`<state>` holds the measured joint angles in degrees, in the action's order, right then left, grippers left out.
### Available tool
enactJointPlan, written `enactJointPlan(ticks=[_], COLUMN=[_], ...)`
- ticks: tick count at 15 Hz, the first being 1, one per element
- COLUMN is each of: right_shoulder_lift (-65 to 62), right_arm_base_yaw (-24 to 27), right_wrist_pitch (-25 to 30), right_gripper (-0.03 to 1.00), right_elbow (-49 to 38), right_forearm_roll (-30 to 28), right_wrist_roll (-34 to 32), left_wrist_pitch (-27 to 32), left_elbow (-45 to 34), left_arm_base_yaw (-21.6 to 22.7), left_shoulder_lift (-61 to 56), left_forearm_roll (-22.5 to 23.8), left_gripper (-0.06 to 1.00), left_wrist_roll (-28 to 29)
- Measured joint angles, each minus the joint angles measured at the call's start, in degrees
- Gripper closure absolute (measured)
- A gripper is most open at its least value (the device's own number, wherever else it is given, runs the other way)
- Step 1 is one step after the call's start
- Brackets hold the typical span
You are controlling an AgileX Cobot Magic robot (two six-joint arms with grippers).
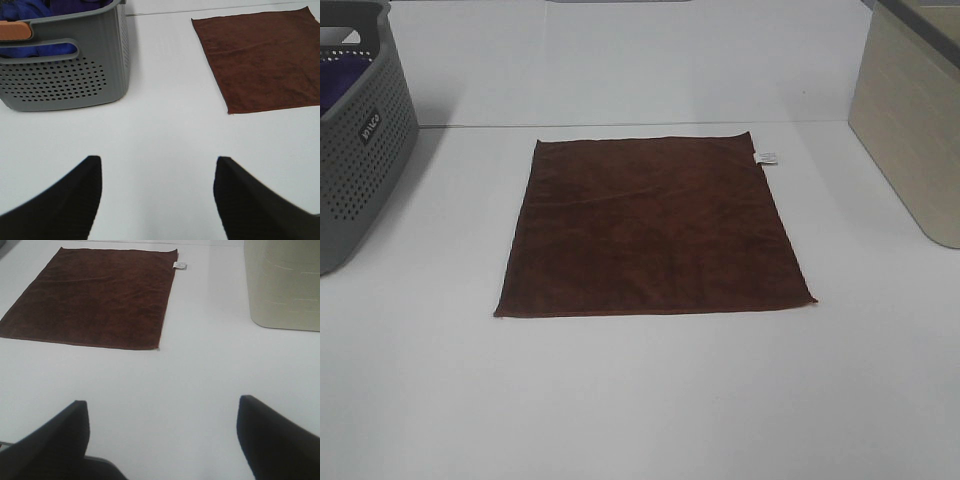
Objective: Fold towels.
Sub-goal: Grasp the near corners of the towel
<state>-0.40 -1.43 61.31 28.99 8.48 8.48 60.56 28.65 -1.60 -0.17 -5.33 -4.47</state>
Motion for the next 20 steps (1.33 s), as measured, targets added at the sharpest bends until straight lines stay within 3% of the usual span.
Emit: enactJointPlan(ticks=[20], right_shoulder_lift=[0.0], right_arm_base_yaw=[0.0], right_wrist_pitch=[0.0], right_gripper=[0.2], right_elbow=[0.0], right_forearm_roll=[0.0], right_wrist_roll=[0.0], left_wrist_pitch=[0.0], left_elbow=[0.0], left_arm_base_yaw=[0.0], left_shoulder_lift=[0.0], left_forearm_roll=[0.0], left_gripper=[0.32], left_wrist_roll=[0.0])
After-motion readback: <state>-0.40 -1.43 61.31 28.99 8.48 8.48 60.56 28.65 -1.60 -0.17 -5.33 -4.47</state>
